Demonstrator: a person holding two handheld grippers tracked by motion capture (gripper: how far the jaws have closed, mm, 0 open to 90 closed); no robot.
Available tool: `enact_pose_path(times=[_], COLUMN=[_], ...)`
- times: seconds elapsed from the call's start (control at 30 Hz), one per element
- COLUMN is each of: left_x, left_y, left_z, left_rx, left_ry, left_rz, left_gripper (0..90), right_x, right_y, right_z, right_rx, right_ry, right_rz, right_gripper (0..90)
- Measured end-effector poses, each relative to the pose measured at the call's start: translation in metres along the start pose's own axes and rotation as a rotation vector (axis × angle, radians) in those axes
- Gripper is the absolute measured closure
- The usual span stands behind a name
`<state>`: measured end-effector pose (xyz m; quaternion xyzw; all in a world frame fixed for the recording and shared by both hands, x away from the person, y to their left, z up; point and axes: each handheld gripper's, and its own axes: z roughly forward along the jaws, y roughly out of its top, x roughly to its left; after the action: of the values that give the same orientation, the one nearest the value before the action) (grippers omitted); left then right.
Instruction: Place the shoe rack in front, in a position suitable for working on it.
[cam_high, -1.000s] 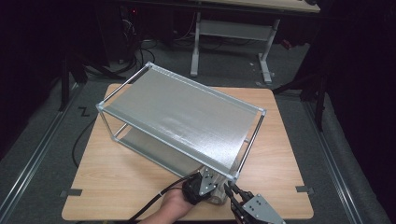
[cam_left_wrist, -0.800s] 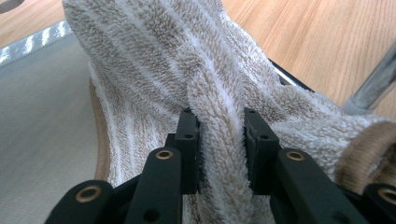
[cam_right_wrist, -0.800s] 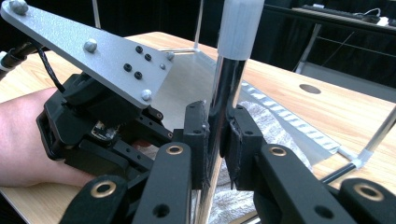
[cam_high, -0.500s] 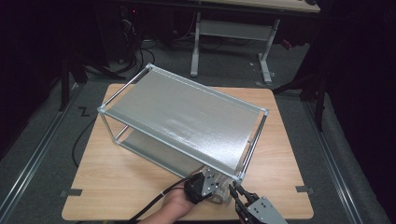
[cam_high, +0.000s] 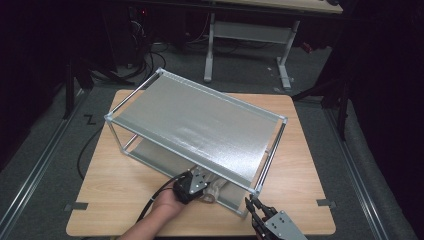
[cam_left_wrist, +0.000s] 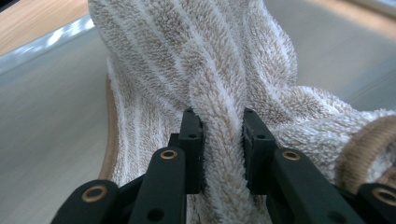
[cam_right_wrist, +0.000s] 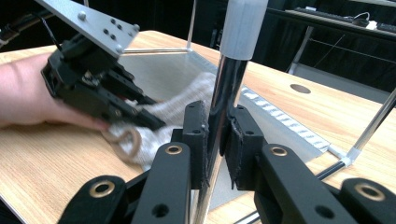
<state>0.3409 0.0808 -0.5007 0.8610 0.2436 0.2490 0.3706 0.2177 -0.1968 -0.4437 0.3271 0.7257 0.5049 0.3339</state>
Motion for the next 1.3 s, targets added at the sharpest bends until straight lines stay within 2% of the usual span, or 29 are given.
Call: enact_pose_path(times=[0.13, 0.37, 0.5, 0.6, 0.87, 1.03, 1.1, 1.3], left_x=[0.025, 0.066, 0.087, 0.105, 0.136, 0.153, 0.161, 0.17], left_y=[-0.015, -0.043, -0.053, -0.063, -0.082, -0.089, -0.095, -0.101], left_z=[-0.009, -0.022, -0.03, -0.034, -0.044, -0.051, -0.053, -0.058], left_rx=[0.016, 0.016, 0.054, 0.052, 0.067, 0.088, 0.081, 0.088], left_ry=[0.035, 0.09, 0.125, 0.145, 0.208, 0.25, 0.255, 0.295], left_rz=[-0.011, -0.099, -0.097, -0.132, -0.178, -0.183, -0.207, -0.232], left_gripper=[73.8, 74.1, 74.1, 74.1, 74.2, 74.2, 74.2, 73.5], right_x=[0.001, 0.001, 0.001, 0.001, 0.0, 0.001, 0.001, 0.001], right_y=[0.0, 0.0, 0.0, 0.0, 0.0, 0.0, 0.0, 0.0], right_z=[0.0, 0.0, 0.0, 0.0, 0.0, 0.0, 0.0, 0.0], right_rx=[0.002, 0.002, 0.001, 0.0, -0.002, 0.0, 0.0, 0.002], right_ry=[-0.006, -0.006, -0.006, -0.005, -0.003, -0.006, -0.005, -0.007], right_rz=[-0.001, 0.001, 0.001, 0.001, 0.001, 0.003, 0.003, 0.011], right_gripper=[79.2, 79.2, 79.2, 79.2, 79.1, 79.2, 79.2, 79.3])
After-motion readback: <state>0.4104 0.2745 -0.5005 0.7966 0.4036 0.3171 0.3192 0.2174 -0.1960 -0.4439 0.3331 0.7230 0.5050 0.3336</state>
